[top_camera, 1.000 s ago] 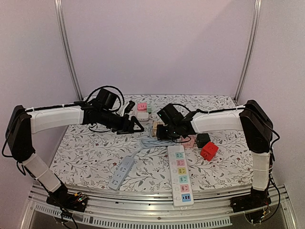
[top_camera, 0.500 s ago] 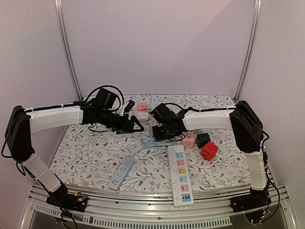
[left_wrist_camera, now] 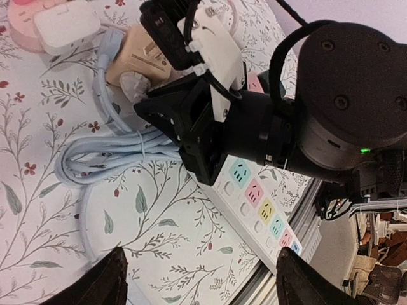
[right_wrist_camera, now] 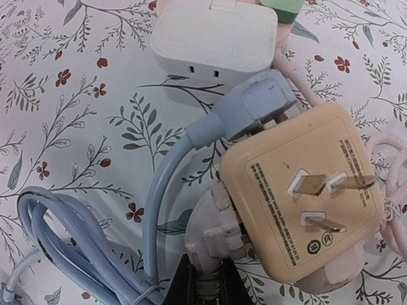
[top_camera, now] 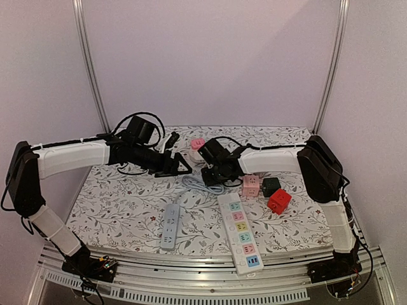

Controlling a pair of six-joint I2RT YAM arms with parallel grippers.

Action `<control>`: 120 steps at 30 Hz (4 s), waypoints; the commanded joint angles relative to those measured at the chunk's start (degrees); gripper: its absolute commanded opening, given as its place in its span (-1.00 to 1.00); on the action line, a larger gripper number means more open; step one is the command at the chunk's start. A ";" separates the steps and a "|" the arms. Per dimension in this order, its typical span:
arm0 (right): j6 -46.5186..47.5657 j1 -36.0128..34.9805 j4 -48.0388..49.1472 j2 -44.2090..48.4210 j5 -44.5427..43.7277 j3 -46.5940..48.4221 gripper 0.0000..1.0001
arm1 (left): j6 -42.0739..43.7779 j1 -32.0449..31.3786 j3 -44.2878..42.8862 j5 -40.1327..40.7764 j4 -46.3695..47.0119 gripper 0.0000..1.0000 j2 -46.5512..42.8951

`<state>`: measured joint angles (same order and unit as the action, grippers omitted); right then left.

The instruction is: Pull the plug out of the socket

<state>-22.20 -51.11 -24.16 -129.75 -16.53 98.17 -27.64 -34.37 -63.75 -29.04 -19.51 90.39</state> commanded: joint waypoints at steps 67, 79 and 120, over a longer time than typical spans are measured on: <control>9.14 -16.29 37.70 34.83 3.87 -31.47 -1.00 | -10.96 2.74 1.96 -16.84 10.55 0.21 2.78; 10.66 -17.61 37.61 34.22 3.36 -30.94 -1.00 | -12.37 2.64 2.98 -16.87 12.91 0.05 2.11; 11.20 -17.73 29.52 35.12 -7.07 -28.74 -1.00 | -8.24 2.64 1.21 -19.33 10.97 -0.71 1.57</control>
<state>-6.22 -68.75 0.73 -97.49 -14.41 65.43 -36.47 -31.46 -63.40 -50.00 -8.82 93.03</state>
